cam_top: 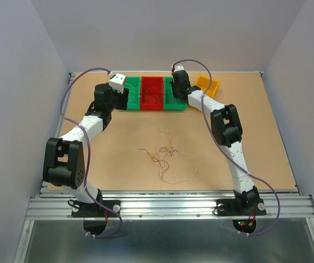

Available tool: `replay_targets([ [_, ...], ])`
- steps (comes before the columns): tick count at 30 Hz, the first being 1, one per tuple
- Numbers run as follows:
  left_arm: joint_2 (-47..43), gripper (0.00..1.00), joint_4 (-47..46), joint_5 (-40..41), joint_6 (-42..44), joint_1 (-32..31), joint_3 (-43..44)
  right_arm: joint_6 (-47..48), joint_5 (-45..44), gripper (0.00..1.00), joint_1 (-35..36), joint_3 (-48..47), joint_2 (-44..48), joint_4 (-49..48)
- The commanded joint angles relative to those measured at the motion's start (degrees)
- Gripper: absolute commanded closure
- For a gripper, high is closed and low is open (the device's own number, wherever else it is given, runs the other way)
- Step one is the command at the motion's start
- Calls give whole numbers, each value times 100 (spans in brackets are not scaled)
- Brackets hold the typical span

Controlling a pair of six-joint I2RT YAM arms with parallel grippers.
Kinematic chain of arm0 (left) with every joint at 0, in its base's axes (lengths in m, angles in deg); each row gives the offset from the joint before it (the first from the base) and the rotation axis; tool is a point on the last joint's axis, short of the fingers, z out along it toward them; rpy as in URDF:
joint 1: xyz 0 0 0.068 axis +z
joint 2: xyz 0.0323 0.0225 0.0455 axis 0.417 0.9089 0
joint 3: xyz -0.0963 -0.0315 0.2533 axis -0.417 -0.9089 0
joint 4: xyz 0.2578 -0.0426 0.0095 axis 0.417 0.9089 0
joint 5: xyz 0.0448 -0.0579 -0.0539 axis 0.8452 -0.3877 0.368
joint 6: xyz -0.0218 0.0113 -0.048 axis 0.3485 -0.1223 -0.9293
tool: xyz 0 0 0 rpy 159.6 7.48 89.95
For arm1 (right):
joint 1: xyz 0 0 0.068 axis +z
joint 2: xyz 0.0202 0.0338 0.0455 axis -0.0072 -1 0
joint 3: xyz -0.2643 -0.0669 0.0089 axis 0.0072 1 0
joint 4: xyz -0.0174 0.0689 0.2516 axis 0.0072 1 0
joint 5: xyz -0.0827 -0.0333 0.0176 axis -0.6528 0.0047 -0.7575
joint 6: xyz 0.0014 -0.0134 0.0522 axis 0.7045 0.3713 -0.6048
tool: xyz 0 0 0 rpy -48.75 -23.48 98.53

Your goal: Untangle the cables

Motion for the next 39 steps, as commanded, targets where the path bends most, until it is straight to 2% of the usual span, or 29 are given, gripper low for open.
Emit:
replay_targets([
  [1, 197, 35, -428, -54, -300, 423, 380, 17, 150, 100, 102, 287, 565, -390],
  [7, 689, 34, -516, -423, -547, 853, 662, -88, -95, 100, 287, 428, 855, -638],
  [18, 1471, 36, -358, -819, -591, 951, 1189, -378, 44, 100, 331, 647, 926, -823],
  [24, 1586, 43, -340, -1003, -582, 942, 1198, -721, 159, 100, 331, 832, 557, -814],
  [31, 1683, 47, -261, -1126, -600, 942, 1181, -870, 202, 99, 278, 595, 30, -717],
  [36, 1552, 48, -314, -1135, -582, 933, 1049, -914, 195, 99, 199, 542, 29, -717],
  [39, 1437, 48, -340, -1118, -591, 933, 979, -932, -25, 100, 181, 647, 353, -717],
])
